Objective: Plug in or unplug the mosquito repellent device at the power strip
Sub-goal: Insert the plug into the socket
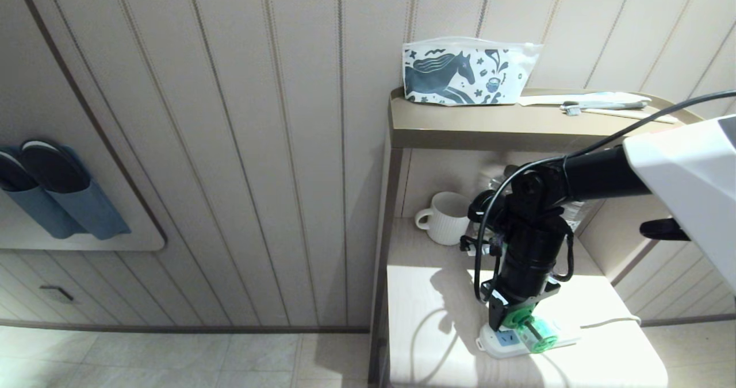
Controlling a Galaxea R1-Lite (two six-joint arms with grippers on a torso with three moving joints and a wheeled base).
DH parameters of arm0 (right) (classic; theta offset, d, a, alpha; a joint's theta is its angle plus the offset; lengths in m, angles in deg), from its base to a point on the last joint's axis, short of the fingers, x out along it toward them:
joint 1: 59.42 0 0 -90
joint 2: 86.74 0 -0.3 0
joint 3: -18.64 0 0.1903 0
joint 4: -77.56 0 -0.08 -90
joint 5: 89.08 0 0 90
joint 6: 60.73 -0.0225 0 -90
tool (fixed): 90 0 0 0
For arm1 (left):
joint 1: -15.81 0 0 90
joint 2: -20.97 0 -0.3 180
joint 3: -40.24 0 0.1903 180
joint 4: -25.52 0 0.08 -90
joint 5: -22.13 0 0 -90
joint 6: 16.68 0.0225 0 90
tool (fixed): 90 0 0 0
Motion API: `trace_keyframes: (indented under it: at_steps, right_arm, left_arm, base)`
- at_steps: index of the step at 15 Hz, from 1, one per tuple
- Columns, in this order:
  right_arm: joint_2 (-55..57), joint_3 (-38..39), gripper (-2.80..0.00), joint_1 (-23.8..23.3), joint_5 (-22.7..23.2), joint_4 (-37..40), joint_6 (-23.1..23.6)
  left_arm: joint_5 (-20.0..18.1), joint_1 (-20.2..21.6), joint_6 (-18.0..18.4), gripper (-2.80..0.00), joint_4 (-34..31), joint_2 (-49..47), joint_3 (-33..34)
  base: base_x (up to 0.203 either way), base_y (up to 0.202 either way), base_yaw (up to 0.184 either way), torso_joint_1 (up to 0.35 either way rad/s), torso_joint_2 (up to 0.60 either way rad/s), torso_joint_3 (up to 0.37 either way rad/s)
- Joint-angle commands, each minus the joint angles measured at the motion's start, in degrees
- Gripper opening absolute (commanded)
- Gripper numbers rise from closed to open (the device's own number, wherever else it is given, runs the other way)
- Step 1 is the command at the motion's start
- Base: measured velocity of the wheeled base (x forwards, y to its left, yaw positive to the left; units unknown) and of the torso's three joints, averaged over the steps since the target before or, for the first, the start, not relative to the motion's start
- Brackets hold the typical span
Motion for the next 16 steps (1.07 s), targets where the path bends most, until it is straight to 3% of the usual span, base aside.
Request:
trace_keyframes:
  at_steps: [1,10,16]
  right_arm:
    - [-0.14,-0.34,-2.8,-0.02,-0.1,0.31,-0.01]
    - [-0.95,6.04,-2.8,-0.01,-1.68,-10.1,-1.17]
    - [-0.58,6.57,-2.8,-0.11,-2.22,-12.12,-2.15]
  left_arm:
    - [-0.03,0.0,0.0,-2.8,-0.01,-0.08,-0.02]
    - [-0.04,0.0,0.0,-2.8,-0.01,-0.08,-0.02]
    - [0.03,0.0,0.0,-2.8,-0.01,-0.08,-0.02]
  base:
    - [0.0,0.0,0.0,0.0,0.0,0.0]
    - [0.0,0.0,0.0,0.0,0.0,0.0]
    - [0.0,0.0,0.0,0.0,0.0,0.0]
